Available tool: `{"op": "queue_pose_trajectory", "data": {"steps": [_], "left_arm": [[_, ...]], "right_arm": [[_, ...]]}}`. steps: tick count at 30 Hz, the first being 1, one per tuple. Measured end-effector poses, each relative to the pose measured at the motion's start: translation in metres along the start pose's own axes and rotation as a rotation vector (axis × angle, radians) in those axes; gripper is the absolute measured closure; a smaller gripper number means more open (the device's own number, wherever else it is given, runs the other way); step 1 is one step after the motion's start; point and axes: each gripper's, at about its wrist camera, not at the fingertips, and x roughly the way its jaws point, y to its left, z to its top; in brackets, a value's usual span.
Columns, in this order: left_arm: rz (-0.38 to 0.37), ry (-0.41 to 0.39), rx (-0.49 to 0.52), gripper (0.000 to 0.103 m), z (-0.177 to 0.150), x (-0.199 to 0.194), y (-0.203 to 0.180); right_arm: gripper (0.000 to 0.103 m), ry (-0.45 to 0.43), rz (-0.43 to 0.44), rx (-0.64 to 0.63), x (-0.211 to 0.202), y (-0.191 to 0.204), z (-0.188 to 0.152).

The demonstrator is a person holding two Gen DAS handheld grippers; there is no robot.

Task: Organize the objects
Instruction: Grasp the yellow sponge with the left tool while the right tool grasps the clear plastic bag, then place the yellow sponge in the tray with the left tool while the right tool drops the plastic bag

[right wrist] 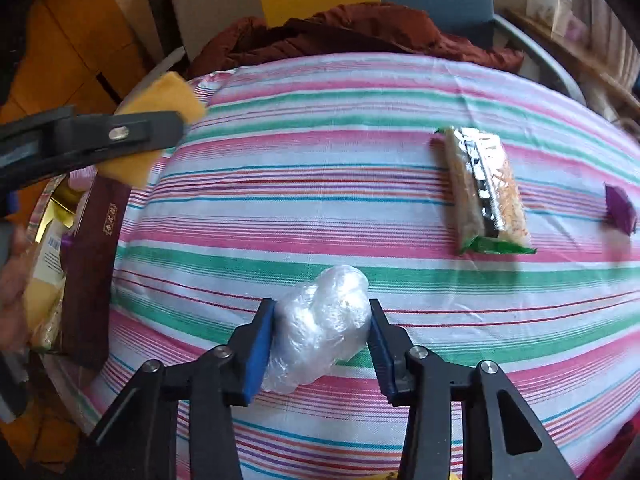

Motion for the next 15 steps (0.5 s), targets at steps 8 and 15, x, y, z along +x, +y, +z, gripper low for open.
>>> {"op": "queue_pose_trajectory", "data": {"steps": [8, 15], "left_arm": [[0.028, -0.116, -0.012, 0.039, -0.034, -0.068, 0.014], [0.067, -0.178, -0.077, 0.039, -0.068, -0.112, 0.045]], "right_arm": [[0.058, -0.067, -0.023, -0.008, -0.013, 0.004, 0.005], [0.058, -0.127, 0.008, -0.068, -0.031, 0.023, 0.002]]}}
